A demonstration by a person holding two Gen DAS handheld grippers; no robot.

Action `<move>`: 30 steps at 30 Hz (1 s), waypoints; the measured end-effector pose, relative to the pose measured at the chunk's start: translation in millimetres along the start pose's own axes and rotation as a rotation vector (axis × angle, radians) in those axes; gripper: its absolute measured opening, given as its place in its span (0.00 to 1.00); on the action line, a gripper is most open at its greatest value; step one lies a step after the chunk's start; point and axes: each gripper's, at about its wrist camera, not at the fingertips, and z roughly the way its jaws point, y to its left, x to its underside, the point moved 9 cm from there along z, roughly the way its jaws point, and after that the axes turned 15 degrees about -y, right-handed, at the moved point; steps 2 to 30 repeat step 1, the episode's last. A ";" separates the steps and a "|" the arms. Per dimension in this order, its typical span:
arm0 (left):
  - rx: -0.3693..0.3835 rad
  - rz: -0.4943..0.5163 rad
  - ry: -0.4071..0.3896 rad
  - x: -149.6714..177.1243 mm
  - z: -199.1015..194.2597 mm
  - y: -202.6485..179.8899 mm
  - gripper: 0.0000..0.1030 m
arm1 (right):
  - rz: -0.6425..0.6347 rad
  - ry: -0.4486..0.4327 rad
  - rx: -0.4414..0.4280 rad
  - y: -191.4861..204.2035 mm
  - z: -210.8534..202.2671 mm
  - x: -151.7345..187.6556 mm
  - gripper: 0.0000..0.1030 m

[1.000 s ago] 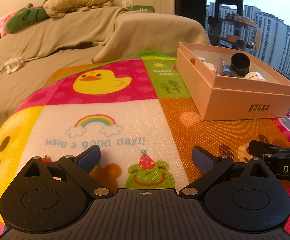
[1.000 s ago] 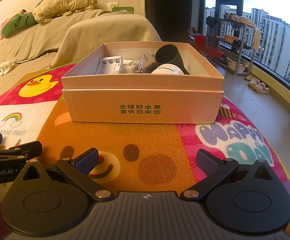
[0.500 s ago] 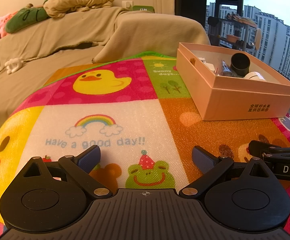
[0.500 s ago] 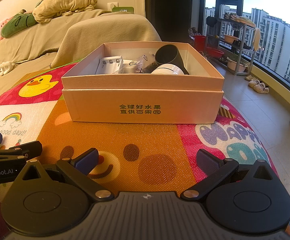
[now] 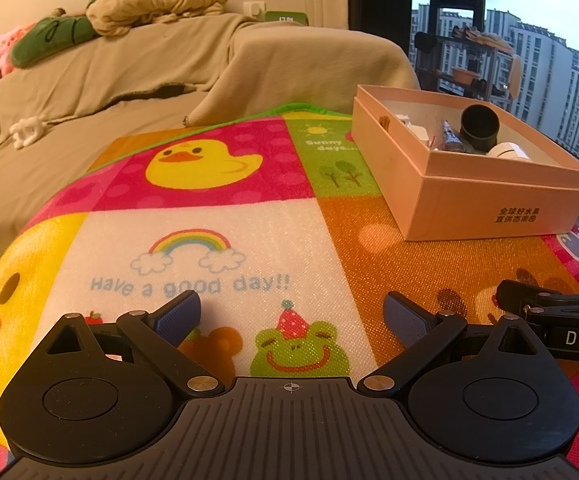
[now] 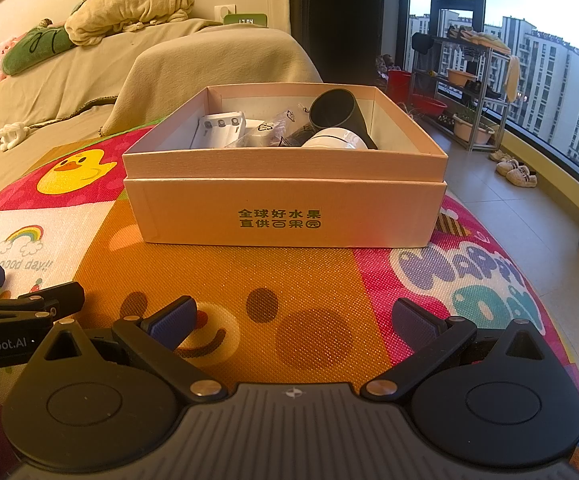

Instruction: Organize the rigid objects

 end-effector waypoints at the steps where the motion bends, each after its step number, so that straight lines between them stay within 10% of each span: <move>1: 0.001 -0.002 0.000 0.0 0.0 0.3 0.98 | 0.000 0.000 0.000 0.0 0.0 0.0 1.00; 30: 0.001 -0.002 0.000 0.0 0.0 0.3 0.98 | 0.000 0.000 0.000 0.0 0.0 0.0 1.00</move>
